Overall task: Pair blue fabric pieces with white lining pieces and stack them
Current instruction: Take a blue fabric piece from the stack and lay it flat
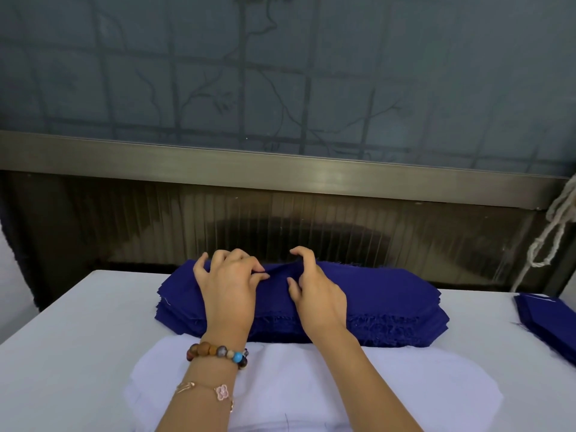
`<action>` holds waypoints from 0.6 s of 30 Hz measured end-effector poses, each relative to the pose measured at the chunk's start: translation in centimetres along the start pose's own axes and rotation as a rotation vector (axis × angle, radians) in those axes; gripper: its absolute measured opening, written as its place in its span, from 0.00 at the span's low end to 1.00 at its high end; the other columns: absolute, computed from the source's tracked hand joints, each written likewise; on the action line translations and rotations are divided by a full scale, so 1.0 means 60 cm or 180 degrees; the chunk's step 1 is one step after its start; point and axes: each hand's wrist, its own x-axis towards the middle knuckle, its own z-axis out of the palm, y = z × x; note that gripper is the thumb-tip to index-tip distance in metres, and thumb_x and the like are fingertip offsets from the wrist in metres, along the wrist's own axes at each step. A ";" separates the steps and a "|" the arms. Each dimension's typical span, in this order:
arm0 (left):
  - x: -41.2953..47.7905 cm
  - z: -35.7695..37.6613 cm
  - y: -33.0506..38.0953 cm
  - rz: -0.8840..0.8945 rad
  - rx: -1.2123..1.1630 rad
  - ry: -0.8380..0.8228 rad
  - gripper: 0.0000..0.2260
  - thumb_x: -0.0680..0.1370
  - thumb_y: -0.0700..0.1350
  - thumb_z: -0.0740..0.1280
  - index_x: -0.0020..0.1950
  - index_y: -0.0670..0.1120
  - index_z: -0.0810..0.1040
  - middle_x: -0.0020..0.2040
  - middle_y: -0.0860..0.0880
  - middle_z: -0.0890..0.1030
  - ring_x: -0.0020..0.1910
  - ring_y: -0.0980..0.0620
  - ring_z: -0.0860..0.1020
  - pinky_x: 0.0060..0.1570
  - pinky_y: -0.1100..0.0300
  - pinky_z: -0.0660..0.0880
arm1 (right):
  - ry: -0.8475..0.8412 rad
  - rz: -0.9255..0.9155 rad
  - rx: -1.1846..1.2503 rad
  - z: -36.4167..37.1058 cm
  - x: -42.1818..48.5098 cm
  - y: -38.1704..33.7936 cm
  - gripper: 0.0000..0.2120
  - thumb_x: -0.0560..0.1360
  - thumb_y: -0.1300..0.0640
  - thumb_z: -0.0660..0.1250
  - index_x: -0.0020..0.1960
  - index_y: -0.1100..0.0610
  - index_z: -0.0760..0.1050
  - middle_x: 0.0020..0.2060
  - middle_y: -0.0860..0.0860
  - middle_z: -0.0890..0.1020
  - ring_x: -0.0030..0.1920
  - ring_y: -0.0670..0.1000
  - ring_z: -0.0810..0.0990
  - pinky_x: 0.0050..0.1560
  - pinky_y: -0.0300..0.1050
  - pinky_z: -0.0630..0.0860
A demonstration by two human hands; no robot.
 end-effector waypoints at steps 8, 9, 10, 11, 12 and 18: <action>0.001 0.006 -0.004 0.0118 0.0145 0.0169 0.07 0.77 0.50 0.68 0.52 0.56 0.85 0.48 0.52 0.77 0.53 0.49 0.70 0.63 0.48 0.60 | 0.0126 -0.0109 0.0087 -0.002 -0.008 0.004 0.16 0.80 0.48 0.60 0.66 0.43 0.62 0.48 0.43 0.74 0.39 0.44 0.76 0.33 0.39 0.74; 0.002 0.007 -0.006 0.0135 0.0163 0.0159 0.08 0.77 0.50 0.68 0.55 0.56 0.84 0.48 0.52 0.76 0.53 0.49 0.70 0.62 0.49 0.60 | 0.0145 -0.0110 0.0089 -0.001 -0.008 0.004 0.15 0.80 0.48 0.60 0.65 0.43 0.62 0.47 0.43 0.74 0.39 0.44 0.76 0.33 0.38 0.73; 0.003 0.007 -0.007 0.0160 0.0181 0.0153 0.09 0.78 0.49 0.68 0.56 0.56 0.83 0.48 0.52 0.77 0.53 0.49 0.70 0.61 0.49 0.60 | 0.0173 -0.0103 0.0098 0.000 -0.008 0.004 0.14 0.80 0.48 0.61 0.64 0.44 0.63 0.47 0.43 0.74 0.39 0.44 0.75 0.32 0.38 0.73; 0.003 0.008 -0.008 0.0192 0.0183 0.0169 0.10 0.77 0.49 0.68 0.57 0.55 0.83 0.47 0.53 0.78 0.53 0.50 0.71 0.61 0.50 0.60 | 0.0205 -0.0093 0.0110 0.001 -0.008 0.005 0.13 0.80 0.48 0.61 0.63 0.44 0.64 0.46 0.43 0.74 0.39 0.44 0.75 0.32 0.39 0.73; 0.004 0.008 -0.008 0.0233 0.0152 0.0213 0.09 0.77 0.48 0.69 0.57 0.55 0.82 0.47 0.53 0.78 0.53 0.50 0.72 0.60 0.50 0.60 | 0.0236 -0.0087 0.0116 0.002 -0.009 0.005 0.12 0.80 0.48 0.61 0.62 0.45 0.64 0.46 0.43 0.74 0.38 0.44 0.75 0.33 0.39 0.74; 0.004 0.004 -0.013 0.0274 -0.0042 0.0312 0.08 0.70 0.48 0.76 0.41 0.55 0.77 0.43 0.57 0.78 0.51 0.52 0.73 0.60 0.50 0.61 | 0.0391 0.0040 0.0283 0.008 -0.009 0.007 0.07 0.78 0.47 0.64 0.52 0.44 0.66 0.39 0.43 0.74 0.34 0.43 0.73 0.30 0.36 0.68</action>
